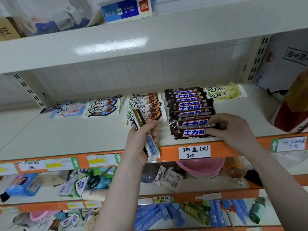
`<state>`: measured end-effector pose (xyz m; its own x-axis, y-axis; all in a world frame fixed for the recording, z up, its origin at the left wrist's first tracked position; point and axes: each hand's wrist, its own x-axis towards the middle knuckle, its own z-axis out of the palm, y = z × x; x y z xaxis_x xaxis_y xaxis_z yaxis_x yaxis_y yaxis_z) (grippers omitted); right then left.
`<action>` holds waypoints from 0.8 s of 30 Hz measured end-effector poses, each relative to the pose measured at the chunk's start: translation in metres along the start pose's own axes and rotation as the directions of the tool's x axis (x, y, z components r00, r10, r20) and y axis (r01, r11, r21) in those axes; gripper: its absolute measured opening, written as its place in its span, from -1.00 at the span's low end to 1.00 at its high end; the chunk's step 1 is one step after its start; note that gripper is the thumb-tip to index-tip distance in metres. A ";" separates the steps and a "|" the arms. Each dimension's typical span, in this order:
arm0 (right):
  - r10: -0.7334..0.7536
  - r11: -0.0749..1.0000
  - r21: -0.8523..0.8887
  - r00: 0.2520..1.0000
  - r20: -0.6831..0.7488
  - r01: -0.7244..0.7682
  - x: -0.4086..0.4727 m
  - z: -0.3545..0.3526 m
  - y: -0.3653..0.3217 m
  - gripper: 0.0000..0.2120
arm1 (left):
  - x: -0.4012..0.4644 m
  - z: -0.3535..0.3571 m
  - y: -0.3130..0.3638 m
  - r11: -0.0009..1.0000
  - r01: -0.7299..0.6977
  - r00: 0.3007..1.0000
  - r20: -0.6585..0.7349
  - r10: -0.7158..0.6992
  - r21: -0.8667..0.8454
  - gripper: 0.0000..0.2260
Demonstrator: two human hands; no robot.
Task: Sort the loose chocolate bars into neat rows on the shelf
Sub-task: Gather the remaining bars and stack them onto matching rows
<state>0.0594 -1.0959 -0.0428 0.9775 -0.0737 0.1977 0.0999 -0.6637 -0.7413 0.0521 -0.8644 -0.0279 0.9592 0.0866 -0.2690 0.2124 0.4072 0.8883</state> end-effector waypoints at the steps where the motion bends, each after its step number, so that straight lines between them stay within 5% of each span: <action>1: -0.016 0.999 -0.029 1.000 -0.005 0.016 0.001 0.002 0.001 -0.84 | 0.000 0.000 0.000 1.000 -0.003 1.000 -0.006 0.003 0.000 -0.88; 17: -0.141 0.948 -0.300 0.985 -0.100 0.105 0.004 0.011 0.010 -0.74 | -0.004 0.001 -0.003 0.999 0.002 0.999 -0.044 -0.004 -0.044 -0.95; 24: -0.330 0.916 -0.306 0.923 -0.200 0.261 -0.020 0.029 -0.007 -0.85 | -0.015 0.001 -0.006 0.971 0.032 0.997 -0.063 -0.048 -0.236 -0.69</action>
<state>0.0447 -1.0684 -0.0600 0.8317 0.0016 0.5553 0.2897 -0.8544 -0.4313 0.0363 -0.8692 -0.0290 0.9342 0.1240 -0.3344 0.1930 0.6126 0.7665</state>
